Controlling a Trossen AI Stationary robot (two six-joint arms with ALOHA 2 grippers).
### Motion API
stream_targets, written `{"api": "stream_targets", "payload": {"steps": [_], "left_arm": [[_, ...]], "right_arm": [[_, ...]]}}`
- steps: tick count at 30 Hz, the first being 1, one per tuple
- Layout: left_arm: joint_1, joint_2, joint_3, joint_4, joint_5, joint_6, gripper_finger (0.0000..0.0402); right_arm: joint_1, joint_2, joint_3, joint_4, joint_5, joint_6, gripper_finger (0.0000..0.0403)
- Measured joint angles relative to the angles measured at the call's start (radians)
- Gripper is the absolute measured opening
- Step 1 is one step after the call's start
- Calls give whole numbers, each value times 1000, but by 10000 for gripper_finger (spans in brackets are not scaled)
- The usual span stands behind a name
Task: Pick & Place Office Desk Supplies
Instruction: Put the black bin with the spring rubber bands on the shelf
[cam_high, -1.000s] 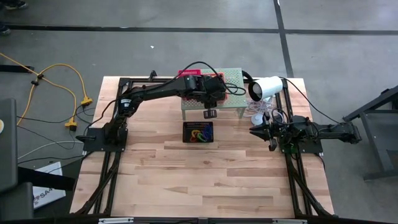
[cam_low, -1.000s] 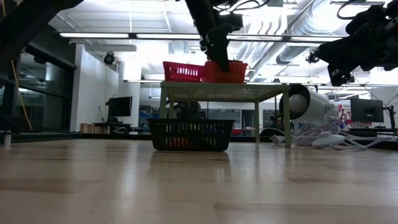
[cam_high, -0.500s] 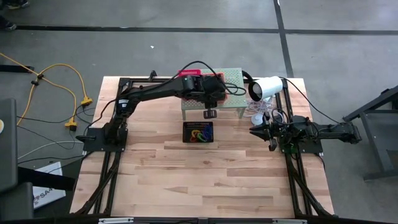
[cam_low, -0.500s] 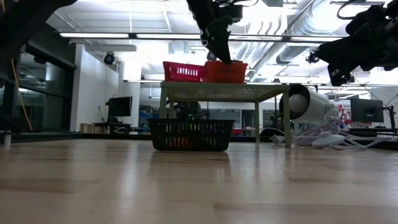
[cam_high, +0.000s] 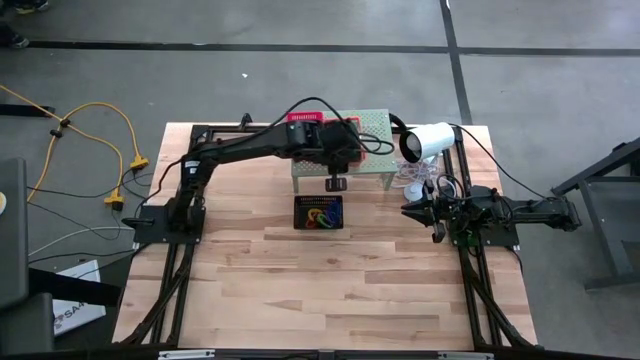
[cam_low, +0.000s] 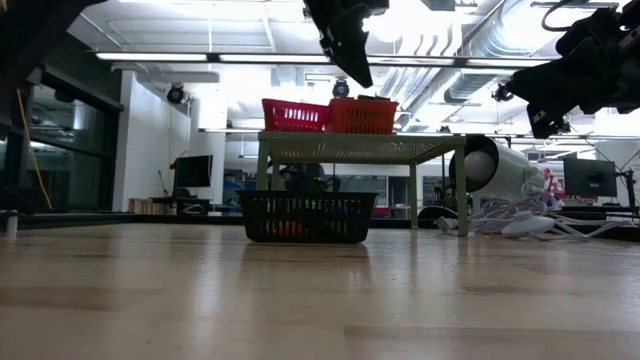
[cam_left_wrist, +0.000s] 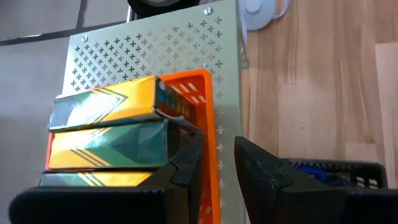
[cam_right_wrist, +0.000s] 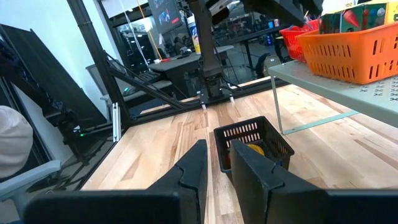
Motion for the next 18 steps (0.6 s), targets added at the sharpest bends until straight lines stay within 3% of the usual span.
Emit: {"api": "stream_targets", "payload": {"steps": [9, 18], "left_arm": [[-36, -13, 0, -32, -25, 4, 84], [-156, -14, 0, -230, -20, -128, 84]], "right_arm": [[0, 0, 0, 0, 0, 0, 58], [0, 0, 0, 0, 0, 0, 58]]}}
